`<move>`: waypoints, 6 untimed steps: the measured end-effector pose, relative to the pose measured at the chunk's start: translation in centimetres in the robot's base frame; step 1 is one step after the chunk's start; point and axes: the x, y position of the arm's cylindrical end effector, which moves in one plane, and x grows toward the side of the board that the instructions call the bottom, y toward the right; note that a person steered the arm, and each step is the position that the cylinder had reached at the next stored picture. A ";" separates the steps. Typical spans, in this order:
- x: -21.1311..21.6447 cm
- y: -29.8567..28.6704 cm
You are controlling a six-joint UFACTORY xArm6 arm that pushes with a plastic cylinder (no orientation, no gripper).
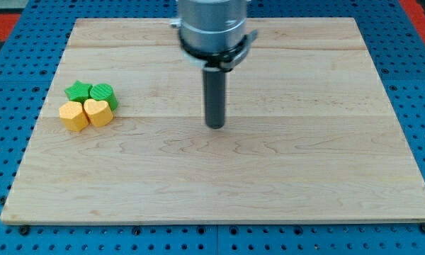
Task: Move the blue triangle towards the center of the board
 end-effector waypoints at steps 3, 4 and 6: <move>-12.4 -10.9; -16.7 -17.7; -25.7 -19.3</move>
